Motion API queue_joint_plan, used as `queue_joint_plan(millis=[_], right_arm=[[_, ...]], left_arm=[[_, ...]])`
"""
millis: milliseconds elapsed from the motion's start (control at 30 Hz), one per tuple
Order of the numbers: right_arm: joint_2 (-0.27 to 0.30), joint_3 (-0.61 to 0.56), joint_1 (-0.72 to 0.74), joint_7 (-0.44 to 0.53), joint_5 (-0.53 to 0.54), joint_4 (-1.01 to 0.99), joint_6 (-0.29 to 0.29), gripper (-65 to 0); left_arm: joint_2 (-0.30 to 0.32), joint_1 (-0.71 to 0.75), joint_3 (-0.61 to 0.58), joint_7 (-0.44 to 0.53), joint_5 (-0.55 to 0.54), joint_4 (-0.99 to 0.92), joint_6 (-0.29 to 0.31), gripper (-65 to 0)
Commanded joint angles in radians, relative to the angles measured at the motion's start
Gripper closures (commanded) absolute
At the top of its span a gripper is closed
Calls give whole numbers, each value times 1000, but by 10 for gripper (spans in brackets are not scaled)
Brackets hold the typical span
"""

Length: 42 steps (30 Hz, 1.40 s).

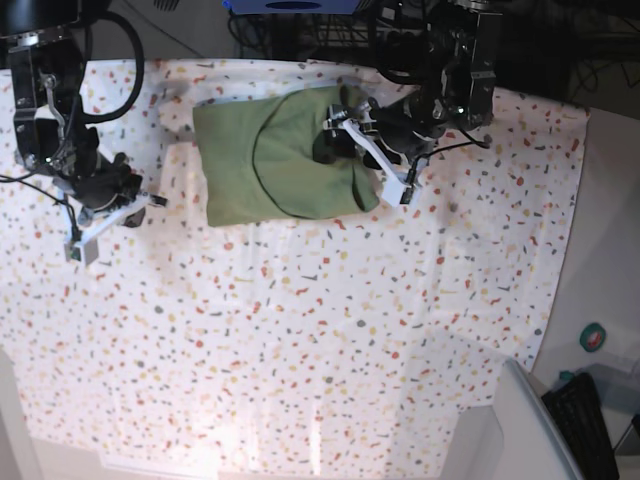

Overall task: Layout the t-shirt on the table in an organized manner, then fold the t-shirt properly
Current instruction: 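Grasp the bundle edge with the left gripper and pull it flat, then smooth the folded shirt into a square with the left gripper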

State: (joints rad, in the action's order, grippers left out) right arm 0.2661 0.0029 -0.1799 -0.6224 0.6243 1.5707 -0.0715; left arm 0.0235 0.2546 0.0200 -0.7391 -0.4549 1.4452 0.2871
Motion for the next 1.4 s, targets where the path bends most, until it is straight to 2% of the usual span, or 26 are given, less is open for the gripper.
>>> queue_joint_plan(millis=[0, 67, 133, 200, 267, 333, 467, 567, 733, 833, 933, 1033, 1267, 1367], right_arm=[[8, 3, 13, 19, 12, 21, 3, 0], [9, 4, 13, 19, 12, 21, 3, 0], [9, 35, 10, 16, 12, 21, 3, 0], [8, 70, 0, 17, 12, 20, 3, 0], [8, 101, -3, 19, 12, 20, 12, 0], [8, 133, -3, 17, 10, 17, 57, 0], [8, 214, -3, 16, 9, 12, 112, 0], [8, 246, -25, 14, 9, 12, 120, 0], [8, 308, -77, 14, 9, 12, 120, 0], [3, 328, -111, 14, 9, 12, 121, 0], [0, 328, -143, 16, 9, 12, 121, 0], [-1, 322, -166, 16, 9, 12, 121, 0], [-38, 323, -209, 16, 9, 12, 121, 0], [-43, 319, -217, 16, 9, 12, 121, 0]], left_arm=[[-7, -2, -2, -15, 6, -8, -9, -510], [-7, -27, -4, -21, 6, -42, -9, -489], [-7, -42, -4, -21, 6, -80, -9, -382], [-4, -54, -4, -21, 8, -103, -9, -206], [-1, -56, -4, -24, 12, -111, -9, 0], [0, -84, -4, -83, 17, -103, -9, 0], [22, -202, -21, -322, 18, -102, -9, 0], [85, -294, -140, -406, 14, -100, -9, 0], [220, -452, -541, -408, 12, -100, -9, 0], [246, -570, -776, -405, 17, -102, -9, 0], [240, -676, -941, -403, 17, -102, -9, 0], [200, -769, -1066, -392, 18, -111, -9, 0], [161, -900, -1276, -205, 18, -126, -9, 0], [118, -935, -1363, -147, 18, -189, -9, 0]])
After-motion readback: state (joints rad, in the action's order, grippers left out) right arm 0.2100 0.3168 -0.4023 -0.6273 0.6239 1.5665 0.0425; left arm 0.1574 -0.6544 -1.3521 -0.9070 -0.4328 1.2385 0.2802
